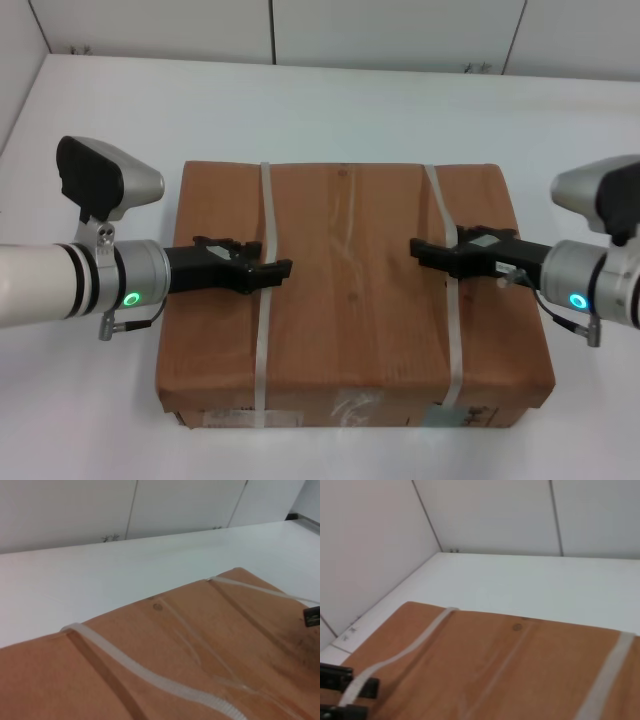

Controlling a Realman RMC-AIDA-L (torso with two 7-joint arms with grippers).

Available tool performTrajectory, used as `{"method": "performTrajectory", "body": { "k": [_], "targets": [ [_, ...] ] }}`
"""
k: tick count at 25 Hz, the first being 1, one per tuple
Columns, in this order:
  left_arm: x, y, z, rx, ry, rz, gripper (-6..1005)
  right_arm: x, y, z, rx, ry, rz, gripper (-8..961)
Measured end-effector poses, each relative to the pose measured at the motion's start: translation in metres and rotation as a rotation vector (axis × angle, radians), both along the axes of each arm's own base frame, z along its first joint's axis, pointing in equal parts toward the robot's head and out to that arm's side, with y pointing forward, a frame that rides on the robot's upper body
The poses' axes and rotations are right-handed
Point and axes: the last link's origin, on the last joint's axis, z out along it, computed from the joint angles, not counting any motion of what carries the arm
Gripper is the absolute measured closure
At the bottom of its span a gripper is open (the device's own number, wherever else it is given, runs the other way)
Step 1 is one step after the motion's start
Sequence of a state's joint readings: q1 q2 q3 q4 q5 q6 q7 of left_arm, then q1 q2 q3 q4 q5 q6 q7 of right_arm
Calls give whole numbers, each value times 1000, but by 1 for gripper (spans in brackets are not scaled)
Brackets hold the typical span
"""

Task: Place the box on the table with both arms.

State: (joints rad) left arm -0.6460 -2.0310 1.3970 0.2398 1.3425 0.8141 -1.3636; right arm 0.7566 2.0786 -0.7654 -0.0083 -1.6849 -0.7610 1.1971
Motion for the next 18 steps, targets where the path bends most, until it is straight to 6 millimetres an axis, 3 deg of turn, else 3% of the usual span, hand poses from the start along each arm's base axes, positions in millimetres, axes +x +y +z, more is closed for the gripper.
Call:
{"method": "performTrajectory", "body": {
  "k": [1,10,13,16,17,18],
  "targets": [
    [-1,0,0,2,-1,1,513,3,-1,2,6,5,-9,328],
    [6,-1,12,31,-82,-28,286,19,-13,24,97,136,-47,207],
    [13,-5,27,37,-162,-88,286,23,-18,39,146,196,-29,209],
    [23,-15,46,35,-254,-206,286,17,-26,59,190,212,138,208],
    [28,-24,60,28,-311,-299,286,5,-36,68,196,220,320,206],
    [28,-24,60,28,-311,-299,286,5,-36,68,196,220,320,203]
  ]
}}
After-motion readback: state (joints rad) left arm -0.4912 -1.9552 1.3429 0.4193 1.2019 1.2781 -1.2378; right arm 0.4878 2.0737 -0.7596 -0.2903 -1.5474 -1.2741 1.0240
